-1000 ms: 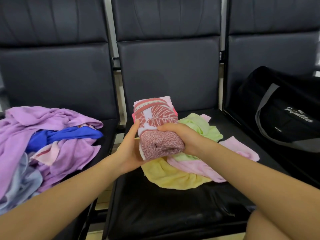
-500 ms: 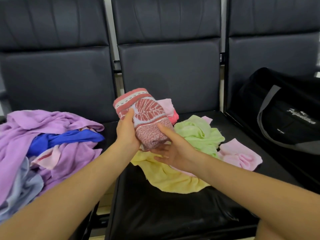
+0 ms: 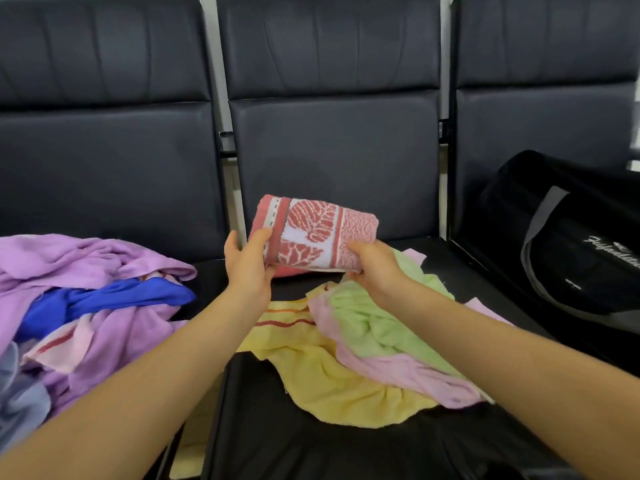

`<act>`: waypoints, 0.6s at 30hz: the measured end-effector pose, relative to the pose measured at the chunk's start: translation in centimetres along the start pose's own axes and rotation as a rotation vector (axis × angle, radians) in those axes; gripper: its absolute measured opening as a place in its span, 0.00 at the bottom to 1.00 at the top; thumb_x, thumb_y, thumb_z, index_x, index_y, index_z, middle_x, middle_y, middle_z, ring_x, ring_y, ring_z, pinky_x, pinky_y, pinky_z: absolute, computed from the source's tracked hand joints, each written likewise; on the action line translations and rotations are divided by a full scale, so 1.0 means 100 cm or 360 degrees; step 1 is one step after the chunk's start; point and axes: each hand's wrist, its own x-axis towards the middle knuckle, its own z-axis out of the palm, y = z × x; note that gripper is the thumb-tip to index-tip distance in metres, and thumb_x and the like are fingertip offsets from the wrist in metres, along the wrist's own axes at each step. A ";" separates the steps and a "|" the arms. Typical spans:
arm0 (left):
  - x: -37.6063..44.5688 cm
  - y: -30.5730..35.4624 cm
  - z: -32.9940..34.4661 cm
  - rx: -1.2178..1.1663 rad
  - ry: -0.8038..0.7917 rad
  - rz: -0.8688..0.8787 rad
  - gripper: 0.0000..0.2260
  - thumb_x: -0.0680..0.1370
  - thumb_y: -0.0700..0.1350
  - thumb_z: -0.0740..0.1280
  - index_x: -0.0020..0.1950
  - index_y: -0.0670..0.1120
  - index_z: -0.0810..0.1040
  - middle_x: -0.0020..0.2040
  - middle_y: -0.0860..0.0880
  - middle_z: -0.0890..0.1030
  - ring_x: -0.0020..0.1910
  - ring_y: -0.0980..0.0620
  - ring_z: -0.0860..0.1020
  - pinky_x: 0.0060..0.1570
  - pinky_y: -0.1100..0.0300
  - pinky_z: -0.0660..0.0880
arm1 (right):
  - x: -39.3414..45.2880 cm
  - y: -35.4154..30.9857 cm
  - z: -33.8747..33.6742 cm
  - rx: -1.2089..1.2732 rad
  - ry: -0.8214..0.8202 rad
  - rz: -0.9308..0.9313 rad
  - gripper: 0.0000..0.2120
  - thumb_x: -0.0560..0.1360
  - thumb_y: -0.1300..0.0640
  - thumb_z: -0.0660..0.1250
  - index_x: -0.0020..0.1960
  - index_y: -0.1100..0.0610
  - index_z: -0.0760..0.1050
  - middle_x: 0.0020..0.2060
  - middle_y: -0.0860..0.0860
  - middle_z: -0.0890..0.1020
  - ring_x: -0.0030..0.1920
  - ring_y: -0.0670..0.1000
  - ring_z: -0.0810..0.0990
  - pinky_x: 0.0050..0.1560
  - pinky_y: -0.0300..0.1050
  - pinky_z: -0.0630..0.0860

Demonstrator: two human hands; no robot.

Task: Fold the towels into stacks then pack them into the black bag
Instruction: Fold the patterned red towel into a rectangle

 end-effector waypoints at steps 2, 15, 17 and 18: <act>0.018 0.002 0.001 0.0248 0.0022 0.0152 0.36 0.72 0.45 0.72 0.76 0.56 0.59 0.62 0.48 0.77 0.57 0.49 0.80 0.60 0.46 0.76 | 0.026 -0.009 0.004 -0.0190 0.0140 -0.0132 0.16 0.78 0.61 0.60 0.66 0.57 0.68 0.48 0.51 0.78 0.47 0.51 0.80 0.43 0.48 0.79; 0.142 -0.021 0.010 0.1949 -0.0194 0.0690 0.18 0.83 0.48 0.54 0.72 0.50 0.69 0.64 0.42 0.75 0.62 0.43 0.74 0.63 0.50 0.71 | 0.156 -0.009 0.025 -0.1525 0.0086 -0.0353 0.20 0.81 0.49 0.57 0.67 0.60 0.70 0.62 0.57 0.76 0.60 0.57 0.76 0.53 0.45 0.70; 0.146 -0.030 0.004 0.2050 -0.0194 0.0583 0.19 0.83 0.50 0.53 0.72 0.50 0.69 0.66 0.42 0.75 0.64 0.41 0.72 0.65 0.50 0.69 | 0.161 0.000 0.020 -0.1581 0.0029 -0.0235 0.21 0.82 0.47 0.55 0.66 0.61 0.71 0.63 0.57 0.76 0.61 0.58 0.74 0.54 0.44 0.68; 0.147 -0.031 0.002 0.1997 -0.0186 0.0565 0.19 0.82 0.50 0.54 0.72 0.50 0.70 0.66 0.42 0.75 0.64 0.42 0.72 0.65 0.50 0.69 | 0.162 0.001 0.019 -0.1548 0.0019 -0.0232 0.21 0.82 0.47 0.55 0.65 0.61 0.72 0.63 0.57 0.76 0.61 0.58 0.75 0.56 0.45 0.69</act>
